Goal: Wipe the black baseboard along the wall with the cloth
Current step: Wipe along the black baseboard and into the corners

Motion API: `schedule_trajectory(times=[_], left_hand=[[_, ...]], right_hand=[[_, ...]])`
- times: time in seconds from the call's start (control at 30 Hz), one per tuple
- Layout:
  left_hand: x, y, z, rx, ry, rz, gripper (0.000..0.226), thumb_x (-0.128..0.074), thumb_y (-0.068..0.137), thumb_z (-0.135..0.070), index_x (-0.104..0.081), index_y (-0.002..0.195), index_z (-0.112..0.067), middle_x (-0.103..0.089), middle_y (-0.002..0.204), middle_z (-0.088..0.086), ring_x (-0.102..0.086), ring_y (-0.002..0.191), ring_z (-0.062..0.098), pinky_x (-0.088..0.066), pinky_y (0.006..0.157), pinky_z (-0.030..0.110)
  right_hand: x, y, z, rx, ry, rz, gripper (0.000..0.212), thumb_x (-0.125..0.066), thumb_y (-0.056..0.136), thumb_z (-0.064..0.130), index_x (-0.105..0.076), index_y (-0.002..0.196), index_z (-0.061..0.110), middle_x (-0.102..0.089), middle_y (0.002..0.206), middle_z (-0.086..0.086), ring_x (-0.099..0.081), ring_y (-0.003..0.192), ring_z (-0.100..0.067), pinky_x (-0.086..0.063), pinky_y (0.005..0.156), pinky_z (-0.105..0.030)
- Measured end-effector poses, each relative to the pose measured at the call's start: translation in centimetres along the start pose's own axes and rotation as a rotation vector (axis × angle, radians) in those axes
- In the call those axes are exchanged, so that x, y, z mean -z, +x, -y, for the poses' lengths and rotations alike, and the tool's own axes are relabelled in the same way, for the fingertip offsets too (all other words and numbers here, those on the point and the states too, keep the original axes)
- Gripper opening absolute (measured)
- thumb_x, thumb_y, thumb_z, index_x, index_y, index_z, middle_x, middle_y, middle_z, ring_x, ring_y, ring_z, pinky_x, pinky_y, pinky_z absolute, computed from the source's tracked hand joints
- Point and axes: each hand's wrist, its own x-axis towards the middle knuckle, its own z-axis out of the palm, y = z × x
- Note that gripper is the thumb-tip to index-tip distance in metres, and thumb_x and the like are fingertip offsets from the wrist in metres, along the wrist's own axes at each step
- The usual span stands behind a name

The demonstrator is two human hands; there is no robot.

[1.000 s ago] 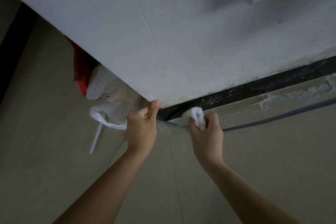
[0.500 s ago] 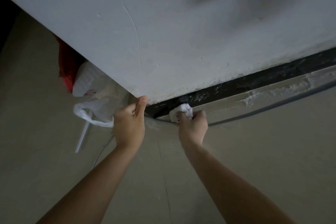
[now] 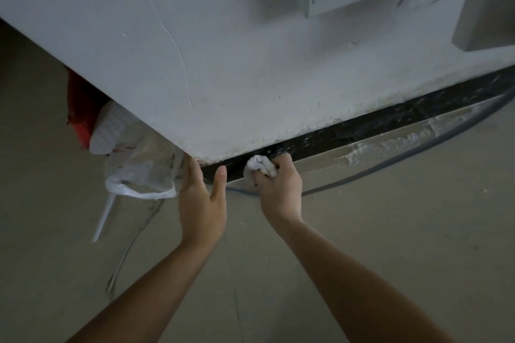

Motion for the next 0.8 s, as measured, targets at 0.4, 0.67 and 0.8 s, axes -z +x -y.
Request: schedule_trajectory(times=[0.4, 0.67, 0.8], left_hand=[[-1.1, 0.0, -0.7, 0.075, -0.076, -0.018, 0.076, -0.046, 0.097, -0.039, -0.007, 0.154, -0.005, -0.010, 0.160, 0.008, -0.013, 0.146, 0.017, -0.007, 0.101, 0.006], [-1.1, 0.2, -0.3, 0.072, -0.111, 0.033, 0.080, -0.048, 0.097, -0.039, -0.002, 0.153, -0.005, -0.004, 0.161, 0.007, -0.008, 0.146, 0.014, -0.001, 0.097, -0.002], [-0.7, -0.6, -0.6, 0.044, -0.132, 0.046, 0.088, -0.050, 0.094, -0.041, 0.003, 0.153, -0.003, 0.005, 0.161, 0.008, 0.000, 0.147, 0.013, 0.001, 0.103, 0.004]], right_hand=[[1.2, -1.3, -0.3, -0.059, -0.015, -0.006, 0.019, -0.059, 0.090, 0.012, -0.042, 0.086, 0.018, -0.049, 0.079, 0.001, -0.046, 0.067, -0.009, -0.033, 0.052, -0.014], [3.1, 1.5, 0.6, -0.084, 0.075, -0.234, 0.015, -0.056, 0.092, 0.013, -0.042, 0.087, 0.017, -0.054, 0.086, -0.002, -0.052, 0.072, -0.012, -0.037, 0.054, -0.013], [4.8, 0.0, 0.3, 0.026, -0.047, -0.095, 0.015, -0.057, 0.091, 0.017, -0.043, 0.086, 0.015, -0.055, 0.080, -0.004, -0.047, 0.063, -0.011, -0.039, 0.055, -0.027]])
